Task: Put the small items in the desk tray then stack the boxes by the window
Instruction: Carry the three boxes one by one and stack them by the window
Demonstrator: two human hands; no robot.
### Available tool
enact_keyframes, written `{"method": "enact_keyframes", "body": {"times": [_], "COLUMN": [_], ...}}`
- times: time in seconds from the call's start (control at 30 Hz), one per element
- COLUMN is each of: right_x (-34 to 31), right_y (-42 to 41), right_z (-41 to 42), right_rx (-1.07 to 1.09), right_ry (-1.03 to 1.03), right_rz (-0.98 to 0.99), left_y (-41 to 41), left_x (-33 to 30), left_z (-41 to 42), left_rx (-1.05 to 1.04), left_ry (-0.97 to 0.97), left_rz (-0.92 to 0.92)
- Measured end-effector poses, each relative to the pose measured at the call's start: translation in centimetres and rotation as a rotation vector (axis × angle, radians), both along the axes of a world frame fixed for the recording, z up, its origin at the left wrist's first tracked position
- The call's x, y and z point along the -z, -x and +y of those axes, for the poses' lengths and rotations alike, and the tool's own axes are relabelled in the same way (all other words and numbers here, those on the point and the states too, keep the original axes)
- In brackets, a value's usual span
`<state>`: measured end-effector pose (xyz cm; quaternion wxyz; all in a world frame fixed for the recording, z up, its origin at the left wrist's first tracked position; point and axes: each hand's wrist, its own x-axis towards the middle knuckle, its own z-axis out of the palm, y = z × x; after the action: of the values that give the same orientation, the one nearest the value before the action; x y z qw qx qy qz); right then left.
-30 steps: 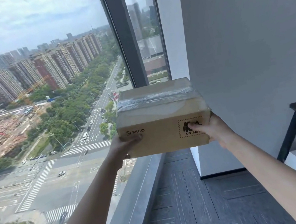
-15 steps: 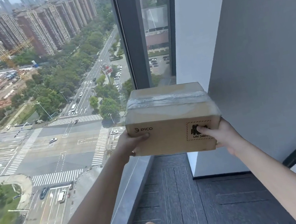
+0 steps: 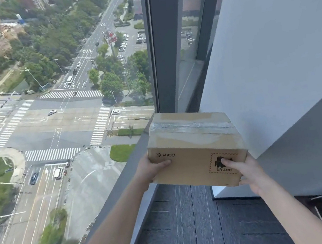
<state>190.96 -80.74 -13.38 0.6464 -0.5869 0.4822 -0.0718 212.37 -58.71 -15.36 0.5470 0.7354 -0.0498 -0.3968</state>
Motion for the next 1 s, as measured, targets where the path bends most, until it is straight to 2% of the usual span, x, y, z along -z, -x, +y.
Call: {"method": "enact_keyframes", "body": {"times": [0.33,0.63,0.87,1.0], "right_x": [16.2,34.2,50.7,59.5], "right_y": [-1.8,-1.3,-2.6,-4.5], "right_z": [-5.9,-8.4,-9.7,-10.5], "right_rx": [0.023,0.026,0.018,0.084], "right_ry": [-0.179,-0.258,-0.231,-0.163], "right_rz": [0.171,0.202,0.205,0.181], "left_y": [-1.7,-1.3,-2.4,-4.1], "left_x": [16.5,35.4,50.8,58.3], "left_z": [-5.3,-8.0,-8.8,-10.4], "left_rx": [0.04,0.036,-0.021,-0.032], "left_ry": [-0.181,-0.281,-0.215,-0.139], "left_rz": [0.161,0.224,0.246,0.223]}}
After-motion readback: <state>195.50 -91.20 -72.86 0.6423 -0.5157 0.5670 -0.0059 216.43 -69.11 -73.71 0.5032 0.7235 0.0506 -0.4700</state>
